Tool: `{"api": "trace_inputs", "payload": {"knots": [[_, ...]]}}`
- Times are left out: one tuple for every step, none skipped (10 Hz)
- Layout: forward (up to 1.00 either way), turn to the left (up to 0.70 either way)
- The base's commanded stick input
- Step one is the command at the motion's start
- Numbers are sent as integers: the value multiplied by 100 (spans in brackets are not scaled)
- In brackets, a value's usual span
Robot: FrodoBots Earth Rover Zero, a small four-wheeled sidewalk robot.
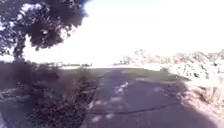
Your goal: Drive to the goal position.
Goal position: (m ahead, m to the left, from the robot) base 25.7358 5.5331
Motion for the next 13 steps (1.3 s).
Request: {"api": "trace_inputs", "payload": {"knots": [[70,2],[70,13],[70,11],[70,9],[70,1],[70,0],[70,0],[70,0],[70,0],[70,0],[70,0],[70,0],[70,0]]}}
